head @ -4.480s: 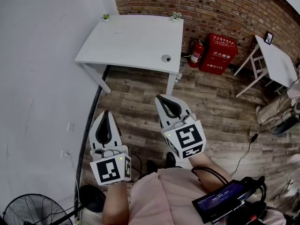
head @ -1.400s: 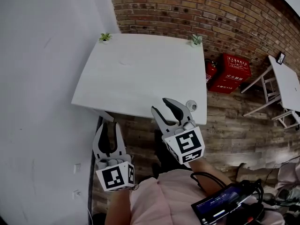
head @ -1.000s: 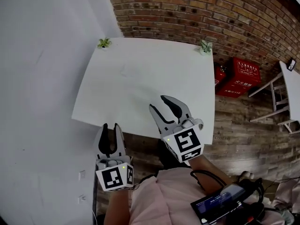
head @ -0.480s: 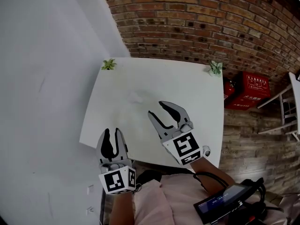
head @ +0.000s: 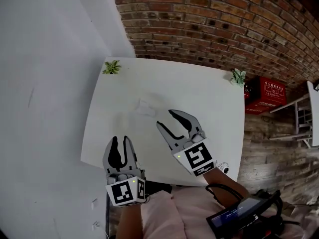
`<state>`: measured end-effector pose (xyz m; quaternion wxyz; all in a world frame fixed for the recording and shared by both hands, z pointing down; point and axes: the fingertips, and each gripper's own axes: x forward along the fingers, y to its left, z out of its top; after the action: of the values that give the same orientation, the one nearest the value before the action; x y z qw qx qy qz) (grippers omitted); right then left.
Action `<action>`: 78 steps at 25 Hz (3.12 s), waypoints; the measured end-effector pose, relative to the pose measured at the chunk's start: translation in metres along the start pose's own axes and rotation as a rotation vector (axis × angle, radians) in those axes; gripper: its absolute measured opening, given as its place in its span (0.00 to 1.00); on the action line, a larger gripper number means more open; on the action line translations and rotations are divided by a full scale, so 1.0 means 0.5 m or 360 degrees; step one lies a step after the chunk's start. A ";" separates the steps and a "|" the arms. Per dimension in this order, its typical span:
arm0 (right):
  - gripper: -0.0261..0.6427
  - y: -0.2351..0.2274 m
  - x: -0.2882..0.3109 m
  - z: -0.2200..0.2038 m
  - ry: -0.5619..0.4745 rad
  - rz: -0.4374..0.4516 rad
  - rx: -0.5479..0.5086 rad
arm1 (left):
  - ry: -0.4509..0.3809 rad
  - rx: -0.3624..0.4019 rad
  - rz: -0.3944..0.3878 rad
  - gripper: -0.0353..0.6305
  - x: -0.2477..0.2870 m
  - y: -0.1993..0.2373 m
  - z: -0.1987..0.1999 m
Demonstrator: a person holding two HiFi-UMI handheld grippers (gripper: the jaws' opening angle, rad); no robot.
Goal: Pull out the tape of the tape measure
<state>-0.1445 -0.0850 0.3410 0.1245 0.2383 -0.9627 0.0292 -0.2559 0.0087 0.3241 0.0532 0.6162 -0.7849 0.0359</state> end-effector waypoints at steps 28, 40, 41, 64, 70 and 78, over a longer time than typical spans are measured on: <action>0.31 0.011 0.290 -0.340 0.0810 0.0247 -0.0104 | 0.0432 -0.0251 -0.0212 0.25 0.195 0.118 -0.267; 0.25 -0.003 0.249 -0.218 0.0475 0.0110 -0.0141 | 0.0328 -0.0269 -0.0302 0.27 0.190 0.082 -0.167; 0.25 -0.003 0.239 -0.194 0.0430 0.0107 -0.0147 | 0.0309 -0.0269 -0.0317 0.27 0.187 0.072 -0.150; 0.25 0.020 -0.050 0.138 -0.0398 0.0035 -0.0236 | -0.0043 -0.0424 -0.0830 0.49 0.105 -0.199 0.141; 0.25 0.024 -0.083 0.136 -0.0467 0.0058 -0.0247 | -0.0058 -0.0614 -0.0922 0.44 0.097 -0.234 0.155; 0.25 0.030 -0.092 0.138 -0.0499 0.0083 -0.0275 | -0.0087 -0.0670 -0.0944 0.30 0.093 -0.235 0.165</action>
<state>-0.1278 -0.0588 0.2627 -0.0078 0.2032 -0.9752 -0.0877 -0.1557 -0.0739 0.2471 0.1659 0.7934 -0.5633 -0.1602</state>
